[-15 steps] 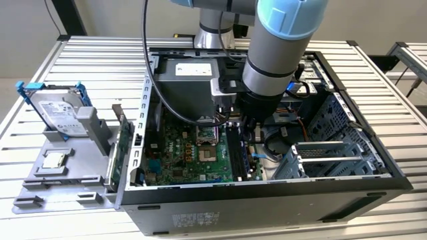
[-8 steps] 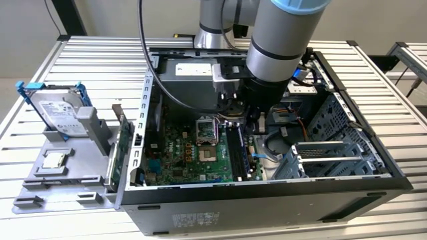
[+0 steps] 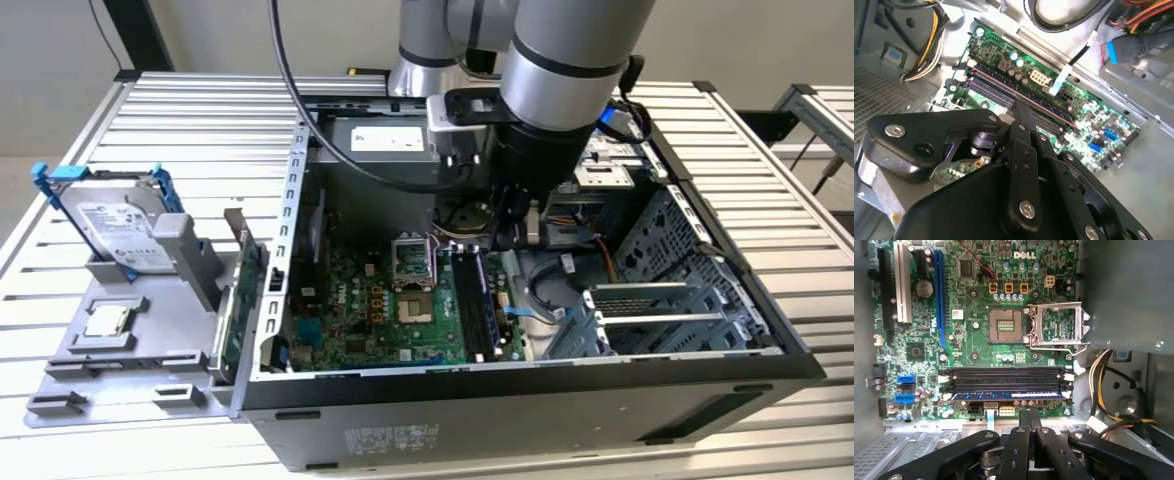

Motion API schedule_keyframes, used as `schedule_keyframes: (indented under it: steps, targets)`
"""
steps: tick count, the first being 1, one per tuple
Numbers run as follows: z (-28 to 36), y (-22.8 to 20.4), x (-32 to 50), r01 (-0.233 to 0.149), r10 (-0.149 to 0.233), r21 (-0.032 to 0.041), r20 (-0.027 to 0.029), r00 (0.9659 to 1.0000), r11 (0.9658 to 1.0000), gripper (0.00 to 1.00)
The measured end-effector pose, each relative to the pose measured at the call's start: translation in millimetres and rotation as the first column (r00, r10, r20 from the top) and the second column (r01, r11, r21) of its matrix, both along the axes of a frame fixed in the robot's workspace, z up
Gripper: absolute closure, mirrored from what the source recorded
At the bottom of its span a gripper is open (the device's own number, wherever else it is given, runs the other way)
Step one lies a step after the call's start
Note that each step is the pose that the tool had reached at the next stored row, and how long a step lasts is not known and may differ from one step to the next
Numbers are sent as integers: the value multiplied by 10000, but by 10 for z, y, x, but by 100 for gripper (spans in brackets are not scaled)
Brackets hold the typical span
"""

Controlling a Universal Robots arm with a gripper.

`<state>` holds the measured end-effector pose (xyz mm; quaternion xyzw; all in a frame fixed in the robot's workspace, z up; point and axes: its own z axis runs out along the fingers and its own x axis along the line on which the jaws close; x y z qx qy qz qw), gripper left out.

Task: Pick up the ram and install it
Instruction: 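Press down the ram until it locks into place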

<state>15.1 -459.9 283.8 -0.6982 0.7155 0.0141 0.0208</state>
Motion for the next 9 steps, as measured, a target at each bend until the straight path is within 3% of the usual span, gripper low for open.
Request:
schedule_keyframes:
  steps: [4,9]
  targets:
    - [135,0,0,1,-1,-11,0,10000,10000,100]
    - [141,0,-1,1,-1,-9,-1,10000,10000,100]
